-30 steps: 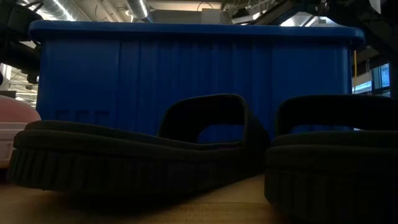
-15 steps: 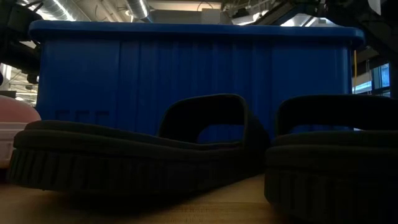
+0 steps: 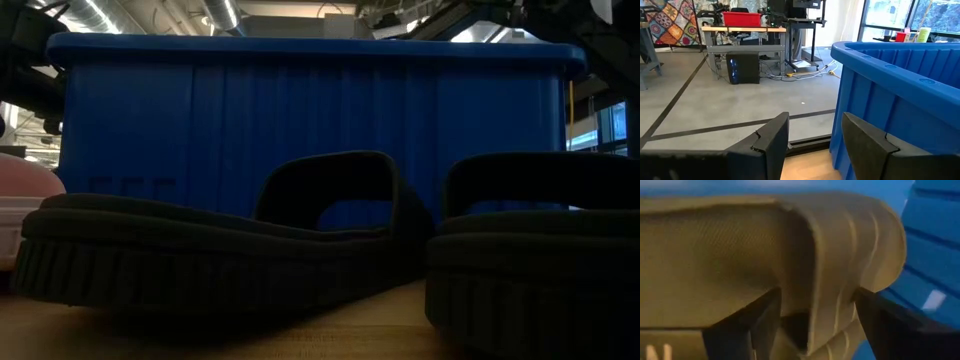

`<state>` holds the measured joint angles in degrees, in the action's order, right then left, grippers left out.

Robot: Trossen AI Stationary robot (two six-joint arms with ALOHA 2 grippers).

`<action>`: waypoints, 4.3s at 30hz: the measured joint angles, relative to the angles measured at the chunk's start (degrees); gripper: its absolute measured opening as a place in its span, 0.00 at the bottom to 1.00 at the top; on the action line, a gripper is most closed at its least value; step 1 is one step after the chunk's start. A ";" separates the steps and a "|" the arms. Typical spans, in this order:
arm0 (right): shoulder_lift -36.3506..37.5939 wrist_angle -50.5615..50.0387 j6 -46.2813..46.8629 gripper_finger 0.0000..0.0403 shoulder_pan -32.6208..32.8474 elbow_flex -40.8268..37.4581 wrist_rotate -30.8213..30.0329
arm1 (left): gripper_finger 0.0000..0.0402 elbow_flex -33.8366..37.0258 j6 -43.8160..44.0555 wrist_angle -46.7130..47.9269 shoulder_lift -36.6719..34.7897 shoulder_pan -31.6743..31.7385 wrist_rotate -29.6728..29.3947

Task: Pick and place slides into bin
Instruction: Put the black slide into the organizer bin

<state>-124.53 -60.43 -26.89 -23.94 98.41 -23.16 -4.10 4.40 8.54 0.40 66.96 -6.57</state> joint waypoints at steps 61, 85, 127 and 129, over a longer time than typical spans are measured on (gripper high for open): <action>0.09 -5.74 2.68 0.62 -6.37 7.30 25.91 | 0.44 0.00 5.57 0.00 0.00 -0.02 1.77; 19.17 -7.82 8.92 0.62 -5.61 9.82 37.90 | 0.44 0.00 5.46 -7.19 -0.04 0.00 13.19; 80.02 27.60 26.83 0.62 -3.96 -38.77 28.59 | 0.44 -59.44 -3.96 9.88 28.93 -0.46 47.01; 80.06 27.59 26.79 0.62 -3.96 -38.96 28.59 | 0.44 -61.24 -5.17 9.77 31.05 -1.43 47.71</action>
<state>-44.47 -32.84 -0.10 -27.90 59.45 5.43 -65.34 -0.77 18.30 31.45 65.53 41.15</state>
